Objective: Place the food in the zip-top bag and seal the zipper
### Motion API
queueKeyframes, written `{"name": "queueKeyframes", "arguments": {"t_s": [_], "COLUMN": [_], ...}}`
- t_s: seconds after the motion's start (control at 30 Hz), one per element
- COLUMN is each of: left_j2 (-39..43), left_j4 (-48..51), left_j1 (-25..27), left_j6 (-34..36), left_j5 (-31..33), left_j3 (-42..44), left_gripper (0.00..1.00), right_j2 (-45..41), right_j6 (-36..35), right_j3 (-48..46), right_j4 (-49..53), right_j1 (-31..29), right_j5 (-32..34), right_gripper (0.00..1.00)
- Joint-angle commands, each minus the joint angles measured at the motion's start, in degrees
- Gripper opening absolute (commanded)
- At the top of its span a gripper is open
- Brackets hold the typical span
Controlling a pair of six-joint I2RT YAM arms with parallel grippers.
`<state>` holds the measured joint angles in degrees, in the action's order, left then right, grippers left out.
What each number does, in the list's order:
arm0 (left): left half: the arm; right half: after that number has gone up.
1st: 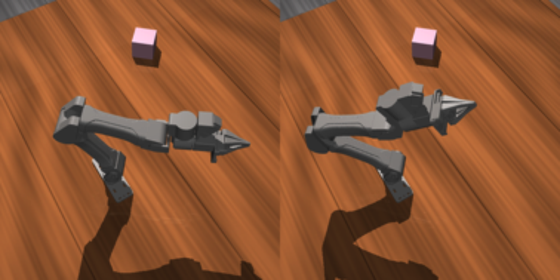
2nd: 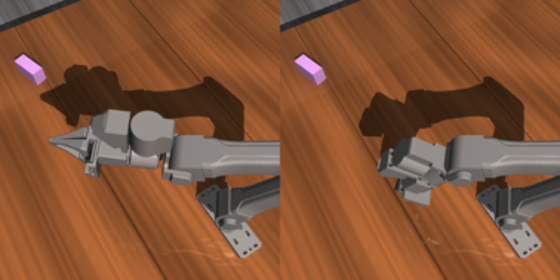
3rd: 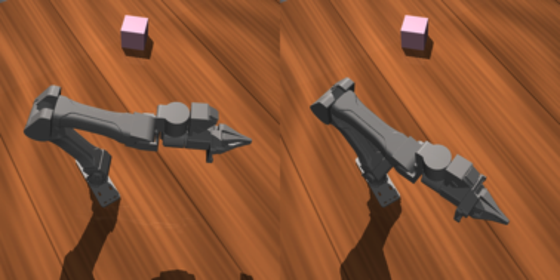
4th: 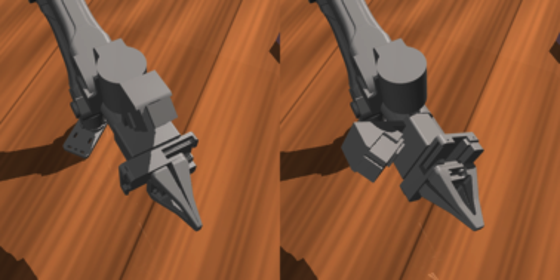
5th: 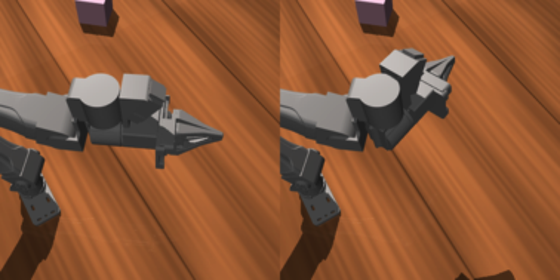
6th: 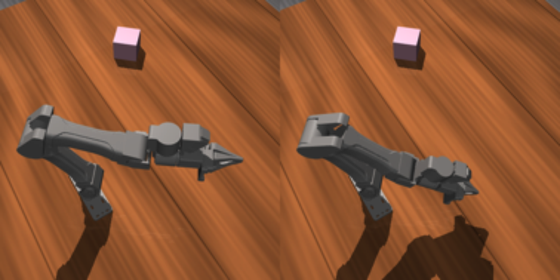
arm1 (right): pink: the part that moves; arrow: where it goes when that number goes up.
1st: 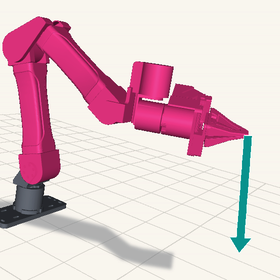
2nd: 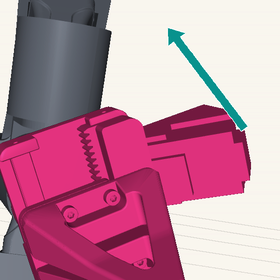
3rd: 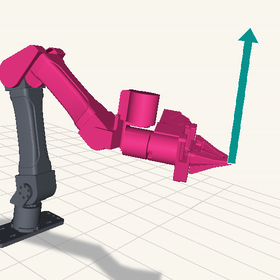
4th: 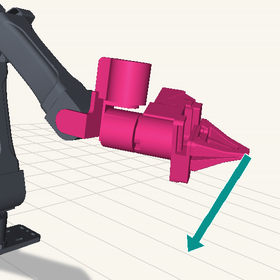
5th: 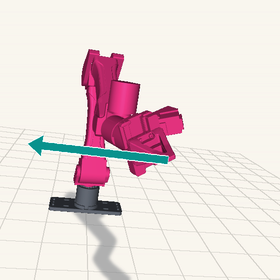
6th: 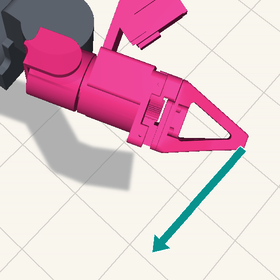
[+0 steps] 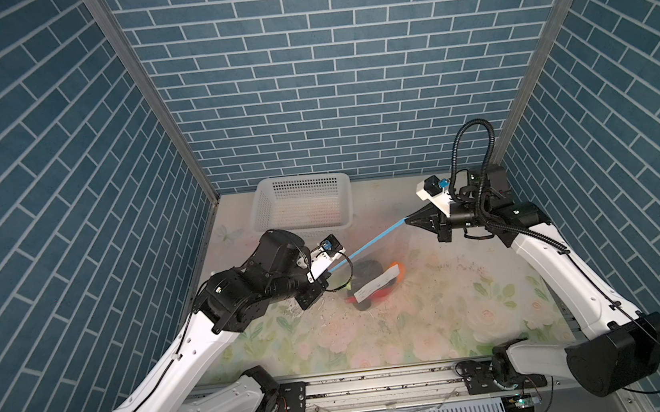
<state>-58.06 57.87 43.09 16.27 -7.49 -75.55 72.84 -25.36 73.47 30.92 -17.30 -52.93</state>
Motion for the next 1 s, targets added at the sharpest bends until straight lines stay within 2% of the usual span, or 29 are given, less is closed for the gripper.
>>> {"name": "queueKeyframes", "arguments": {"t_s": [0.0,0.33,0.47,0.5,0.53,0.63,0.7,0.8,0.97], "left_j2": [1.9,1.5,1.2,1.1,1.1,0.8,0.5,-0.2,-0.6], "left_j4": [10.2,7.4,5.5,4.9,4.2,2.4,1.0,-0.7,-3.3], "left_j1": [-0.7,-0.8,-0.8,-0.8,-0.8,-0.8,-0.8,-0.8,-0.8], "left_j6": [-0.3,-0.1,0.6,0.9,1.0,1.9,2.3,3.2,4.2], "left_j5": [2.7,1.4,0.6,0.2,-0.1,-1.1,-1.8,-3.3,-4.3], "left_j3": [0.6,1.4,1.2,1.1,1.0,0.3,0.0,-0.4,-1.4], "left_gripper": [0.06,0.06,0.06,0.06,0.06,0.06,0.06,0.06,0.06], "right_j2": [0.5,0.2,-0.4,-0.7,-1.2,-2.8,-3.8,-3.9,1.9], "right_j6": [-0.7,-1.0,-4.1,-5.5,-7.6,-11.1,-13.0,-17.1,-22.0], "right_j3": [3.6,3.4,3.0,2.8,2.3,1.4,1.1,2.1,9.5], "right_j4": [-1.6,-1.5,0.2,0.8,1.7,2.8,2.7,4.6,12.2], "right_j1": [2.6,2.6,2.6,2.6,2.6,2.0,0.3,-3.5,-11.1], "right_j5": [5.5,5.4,4.7,4.2,3.2,0.5,1.7,5.4,9.0], "right_gripper": [0.00,0.00,0.00,0.04,0.13,0.50,0.64,0.74,0.76]}}
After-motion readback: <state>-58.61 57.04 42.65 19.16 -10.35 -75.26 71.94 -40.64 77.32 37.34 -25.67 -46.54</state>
